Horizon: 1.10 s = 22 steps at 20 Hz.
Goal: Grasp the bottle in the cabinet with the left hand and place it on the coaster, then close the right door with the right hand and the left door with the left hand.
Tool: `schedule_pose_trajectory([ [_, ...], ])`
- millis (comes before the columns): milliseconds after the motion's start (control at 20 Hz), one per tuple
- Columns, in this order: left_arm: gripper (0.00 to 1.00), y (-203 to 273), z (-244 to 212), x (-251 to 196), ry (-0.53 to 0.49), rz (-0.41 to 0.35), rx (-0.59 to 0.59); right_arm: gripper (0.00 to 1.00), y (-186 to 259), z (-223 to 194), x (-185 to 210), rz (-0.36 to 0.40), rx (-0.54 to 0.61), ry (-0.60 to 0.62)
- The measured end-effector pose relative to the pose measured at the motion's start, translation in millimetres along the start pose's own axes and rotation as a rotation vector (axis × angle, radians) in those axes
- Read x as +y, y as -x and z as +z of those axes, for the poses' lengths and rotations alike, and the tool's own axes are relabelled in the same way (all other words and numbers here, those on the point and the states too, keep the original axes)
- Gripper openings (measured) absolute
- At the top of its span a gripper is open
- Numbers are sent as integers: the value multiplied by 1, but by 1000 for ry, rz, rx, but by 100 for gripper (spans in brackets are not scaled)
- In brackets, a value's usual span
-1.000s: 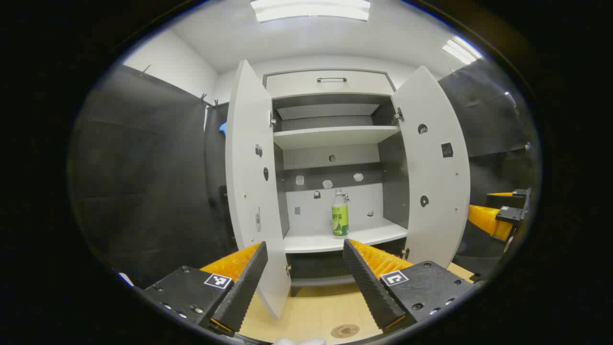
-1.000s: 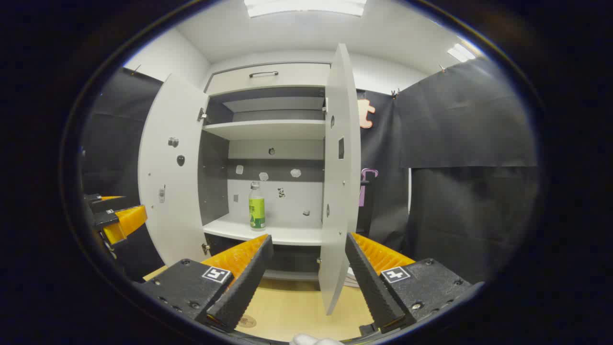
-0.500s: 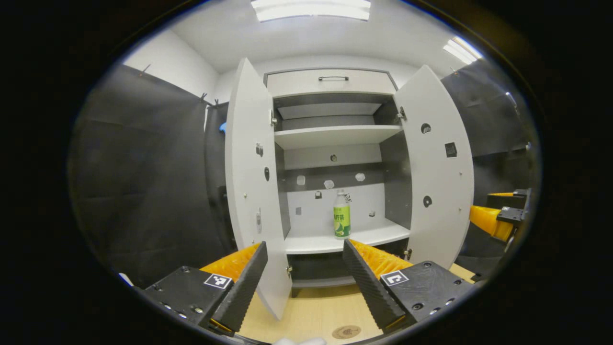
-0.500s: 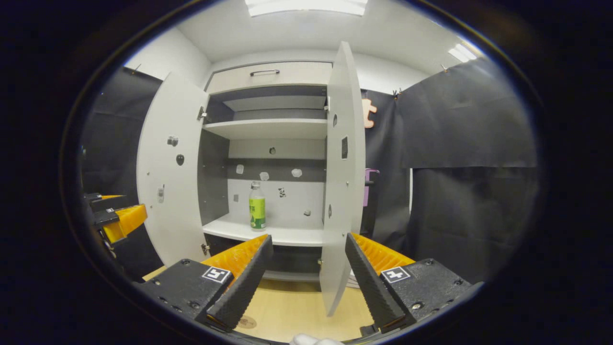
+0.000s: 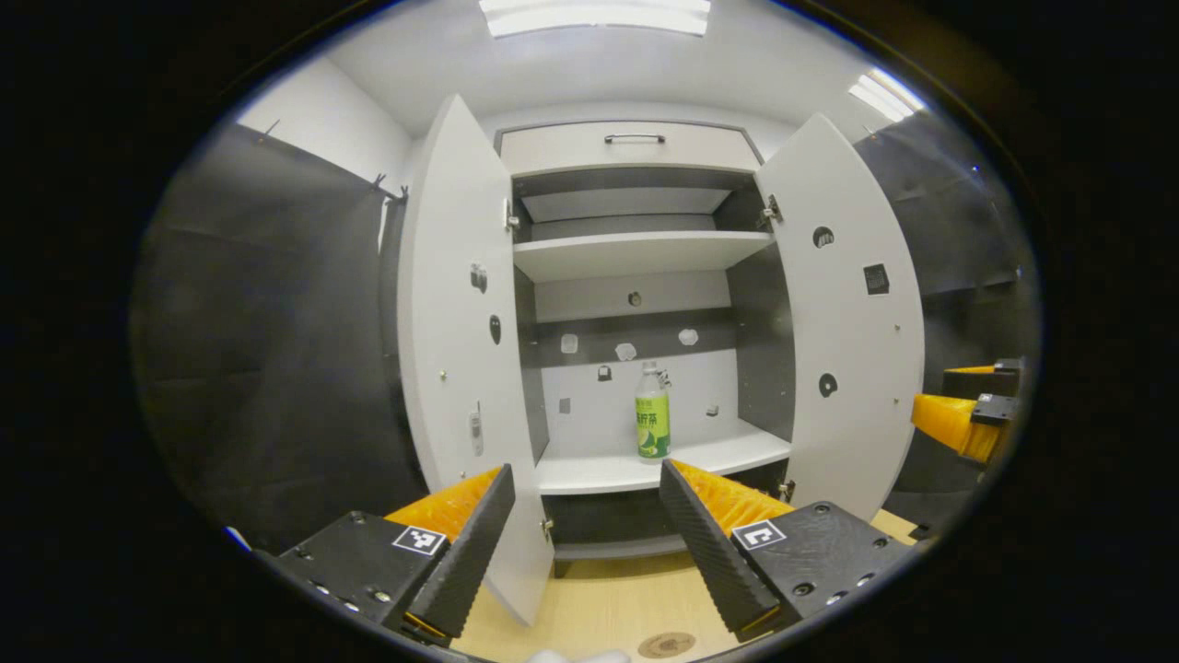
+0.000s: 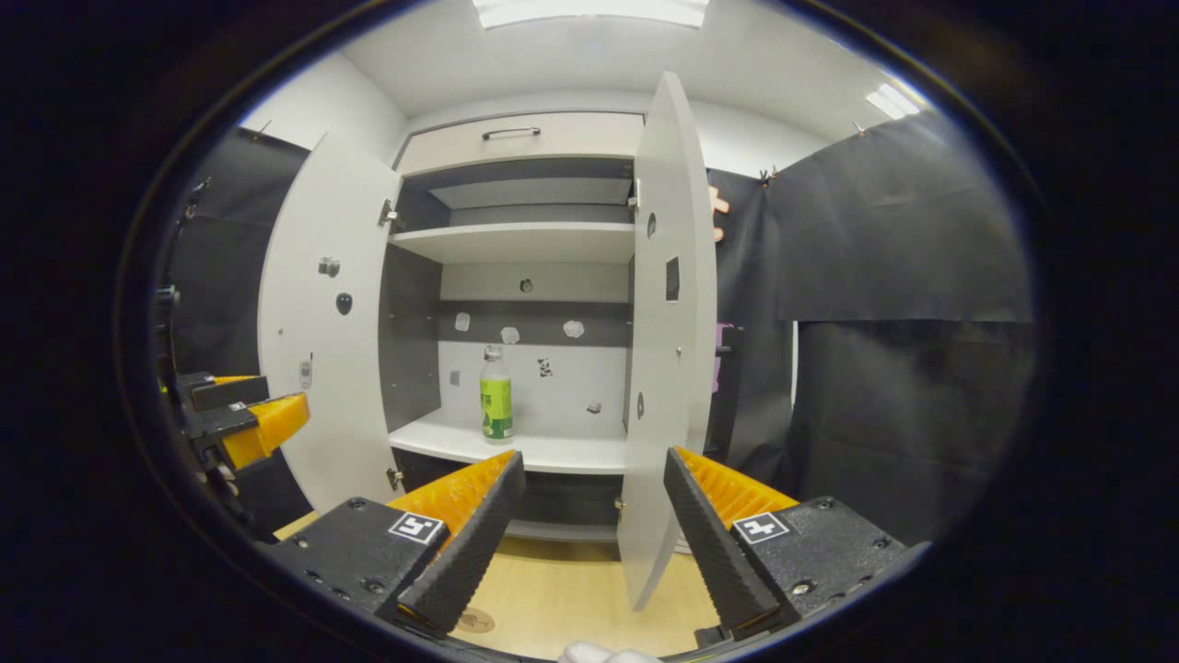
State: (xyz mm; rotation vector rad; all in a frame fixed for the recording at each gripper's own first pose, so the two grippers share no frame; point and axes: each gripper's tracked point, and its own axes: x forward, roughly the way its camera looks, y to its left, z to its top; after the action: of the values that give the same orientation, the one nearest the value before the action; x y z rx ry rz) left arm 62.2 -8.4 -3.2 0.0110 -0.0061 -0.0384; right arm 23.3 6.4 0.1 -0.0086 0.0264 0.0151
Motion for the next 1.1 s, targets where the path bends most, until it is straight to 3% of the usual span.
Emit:
schedule_pose_trajectory([
  [550, 98, -195, 39, -69, 19, -106, -109, 99, -17, 20, -6, -55, 6, 14],
  [900, 97, -323, -17, -84, 49, -72, 4, 99, -26, 22, -19, -106, 34, 58],
  [1100, 97, -353, -37, -95, 52, -57, 48, 99, -32, 13, -20, -102, 73, 83],
])
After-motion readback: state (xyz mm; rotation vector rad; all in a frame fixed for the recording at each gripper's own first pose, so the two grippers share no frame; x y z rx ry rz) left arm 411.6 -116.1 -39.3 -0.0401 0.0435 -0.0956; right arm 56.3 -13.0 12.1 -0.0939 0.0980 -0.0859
